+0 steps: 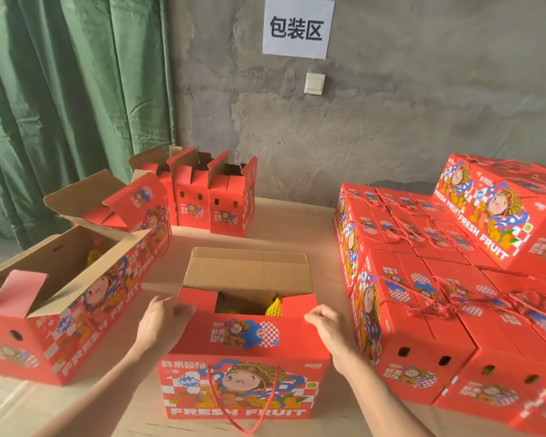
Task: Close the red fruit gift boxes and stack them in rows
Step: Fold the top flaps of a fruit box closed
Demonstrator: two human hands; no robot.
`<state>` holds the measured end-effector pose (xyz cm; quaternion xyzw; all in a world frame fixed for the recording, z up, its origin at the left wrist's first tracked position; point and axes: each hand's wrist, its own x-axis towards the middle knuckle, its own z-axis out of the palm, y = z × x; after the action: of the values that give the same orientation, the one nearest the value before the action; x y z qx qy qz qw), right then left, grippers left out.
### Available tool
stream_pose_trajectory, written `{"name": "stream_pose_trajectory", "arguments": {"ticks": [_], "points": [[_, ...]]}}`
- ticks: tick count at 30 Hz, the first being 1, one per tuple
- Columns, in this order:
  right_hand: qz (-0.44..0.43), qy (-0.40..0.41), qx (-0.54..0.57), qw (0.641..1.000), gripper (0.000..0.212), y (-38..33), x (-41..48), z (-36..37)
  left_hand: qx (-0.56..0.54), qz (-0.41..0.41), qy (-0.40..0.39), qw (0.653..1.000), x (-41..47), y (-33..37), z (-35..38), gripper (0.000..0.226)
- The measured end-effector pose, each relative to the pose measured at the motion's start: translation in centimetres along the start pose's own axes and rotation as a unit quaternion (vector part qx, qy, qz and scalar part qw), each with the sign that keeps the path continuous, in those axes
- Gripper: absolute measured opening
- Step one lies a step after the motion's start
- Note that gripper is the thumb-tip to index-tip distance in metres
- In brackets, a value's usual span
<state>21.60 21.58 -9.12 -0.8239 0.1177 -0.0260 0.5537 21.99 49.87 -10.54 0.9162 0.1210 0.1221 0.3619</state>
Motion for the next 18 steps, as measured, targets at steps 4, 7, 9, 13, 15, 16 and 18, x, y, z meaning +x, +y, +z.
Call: {"name": "stream_pose_trajectory", "arguments": {"ticks": [4,7,9,13,15,16,18], "points": [[0.001,0.020,0.020,1.000,0.021,0.9,0.0,0.6,-0.047,-0.087,0.007,0.995,-0.5,0.4,0.7,0.021],[0.002,0.019,0.003,1.000,0.016,1.1,0.4,0.9,-0.185,-0.221,-0.056,0.956,-0.3,0.9,0.2,0.034],[0.022,0.018,0.002,1.000,0.011,0.8,0.4,0.9,-0.264,-0.283,-0.129,0.913,0.3,1.2,-0.5,0.037],[0.132,-0.031,0.053,0.989,0.055,1.0,1.0,0.9,-0.260,-0.272,-0.191,0.907,0.9,1.6,-0.9,0.017],[0.163,-0.051,0.046,0.984,0.036,1.0,1.1,1.0,-0.247,-0.264,-0.181,0.914,1.1,1.2,-0.5,0.017],[0.165,-0.047,0.038,0.985,0.027,1.1,1.2,1.1,-0.239,-0.264,-0.176,0.918,1.2,1.1,-0.4,0.017],[0.157,-0.039,0.033,0.986,0.024,1.3,1.4,1.2,-0.225,-0.264,-0.165,0.923,1.4,0.9,-0.1,0.015]]}}
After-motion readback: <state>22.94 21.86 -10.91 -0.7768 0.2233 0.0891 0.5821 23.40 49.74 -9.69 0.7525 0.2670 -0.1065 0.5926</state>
